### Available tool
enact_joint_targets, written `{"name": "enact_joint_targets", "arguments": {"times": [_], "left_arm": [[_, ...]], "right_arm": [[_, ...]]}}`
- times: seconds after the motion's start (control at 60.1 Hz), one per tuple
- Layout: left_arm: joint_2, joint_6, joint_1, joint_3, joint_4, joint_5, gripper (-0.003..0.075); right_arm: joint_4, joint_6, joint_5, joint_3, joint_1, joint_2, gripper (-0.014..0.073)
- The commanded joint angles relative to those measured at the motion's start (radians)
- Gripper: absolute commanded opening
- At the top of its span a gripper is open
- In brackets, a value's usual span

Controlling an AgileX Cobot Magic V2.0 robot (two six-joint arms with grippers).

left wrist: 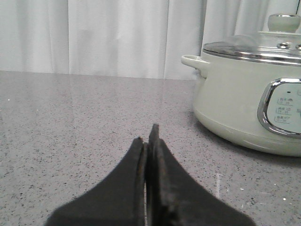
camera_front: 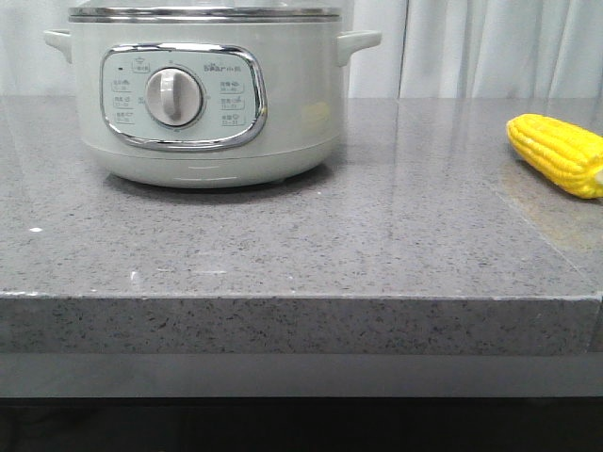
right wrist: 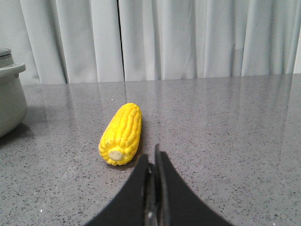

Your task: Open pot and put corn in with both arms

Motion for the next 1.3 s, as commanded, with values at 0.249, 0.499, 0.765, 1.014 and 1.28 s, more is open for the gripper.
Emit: {"name": "enact_joint_targets", "arguments": {"times": [0.249, 0.499, 0.765, 1.014, 1.28], "left_arm": [[-0.019, -0.007, 0.001, 0.005, -0.008, -0.089, -0.002], [-0.019, -0.007, 0.001, 0.005, -0.008, -0.089, -0.002], [-0.019, -0.007, 0.001, 0.005, -0.008, -0.105, -0.002], [-0.019, -0.007, 0.001, -0.004, -0.013, -0.107, -0.002], [-0.006, -0.007, 0.001, -0.172, -0.076, -0.042, -0.002]], "right_arm": [[-0.01, 0.0, -0.073, 0.001, -0.008, -0.025, -0.0067], [-0.01, 0.0, -0.073, 0.001, -0.008, -0.025, -0.0067], [-0.01, 0.0, -0.072, 0.001, -0.008, -0.025, -0.0067], [-0.01, 0.0, -0.047, 0.0, -0.008, -0.025, -0.0067], [-0.001, 0.0, 0.075, -0.117, -0.008, -0.024, -0.0067]]}}
